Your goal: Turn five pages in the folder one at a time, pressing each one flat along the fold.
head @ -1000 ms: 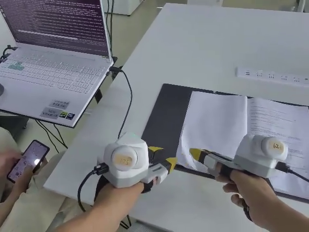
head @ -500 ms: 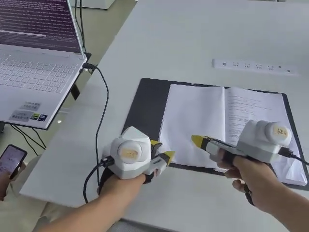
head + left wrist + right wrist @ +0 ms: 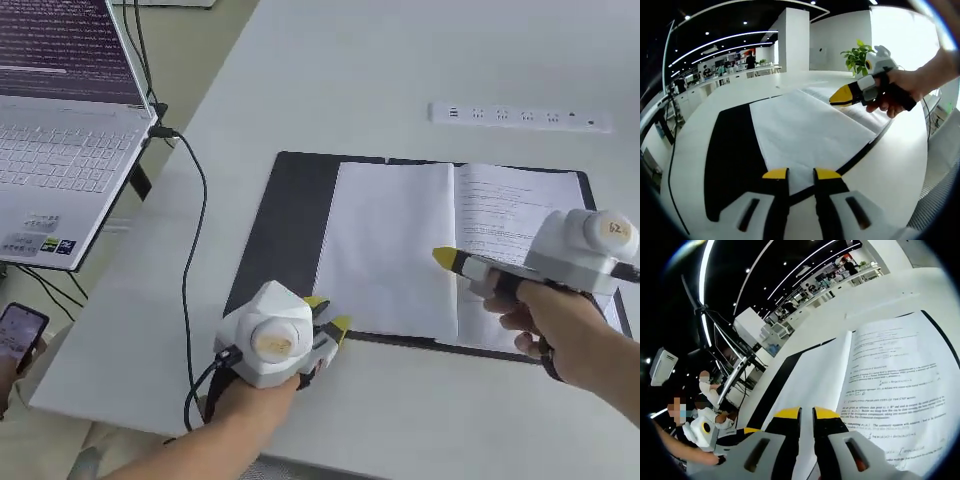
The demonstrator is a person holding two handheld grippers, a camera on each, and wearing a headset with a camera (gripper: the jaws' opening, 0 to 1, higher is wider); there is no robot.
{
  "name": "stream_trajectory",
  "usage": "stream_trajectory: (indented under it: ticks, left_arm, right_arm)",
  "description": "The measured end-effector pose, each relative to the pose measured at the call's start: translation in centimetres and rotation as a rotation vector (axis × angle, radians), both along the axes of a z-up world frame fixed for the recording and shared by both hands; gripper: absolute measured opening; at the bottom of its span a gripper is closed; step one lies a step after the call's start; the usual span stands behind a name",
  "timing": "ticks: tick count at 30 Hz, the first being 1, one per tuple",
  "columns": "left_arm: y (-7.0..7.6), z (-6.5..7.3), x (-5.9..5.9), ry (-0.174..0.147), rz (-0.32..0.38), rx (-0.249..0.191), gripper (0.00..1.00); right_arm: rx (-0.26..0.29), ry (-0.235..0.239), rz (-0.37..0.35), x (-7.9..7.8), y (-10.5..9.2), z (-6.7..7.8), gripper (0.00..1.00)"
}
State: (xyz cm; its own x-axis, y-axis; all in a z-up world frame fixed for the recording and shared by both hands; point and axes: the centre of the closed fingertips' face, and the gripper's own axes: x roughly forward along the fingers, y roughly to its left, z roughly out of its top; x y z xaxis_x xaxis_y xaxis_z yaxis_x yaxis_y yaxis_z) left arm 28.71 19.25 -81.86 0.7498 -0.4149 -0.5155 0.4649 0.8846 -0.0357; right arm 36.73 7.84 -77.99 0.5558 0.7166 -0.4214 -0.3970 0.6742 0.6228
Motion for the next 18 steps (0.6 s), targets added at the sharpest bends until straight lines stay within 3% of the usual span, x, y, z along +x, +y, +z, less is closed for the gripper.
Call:
stream_trajectory:
  ticks: [9,13,16,18]
  left_arm:
    - [0.1,0.0,0.1,0.005,0.003,-0.003,0.18]
    - [0.1,0.0,0.2,0.015,-0.007,-0.003,0.18]
    - [0.1,0.0,0.2,0.019,-0.016,0.002,0.18]
    - [0.1,0.0,0.2,0.018,-0.020,0.003,0.18]
  right_arm:
    - [0.065,0.069,-0.034,3.4,0.2,0.0,0.05]
    - [0.081,0.128,-0.062,5.9,-0.8,-1.7,0.00]
    - [0.148,0.165,-0.099,7.2,-1.0,-1.9,0.00]
    - [0.153,0.166,-0.097,7.9,-1.0,-2.1,0.00]
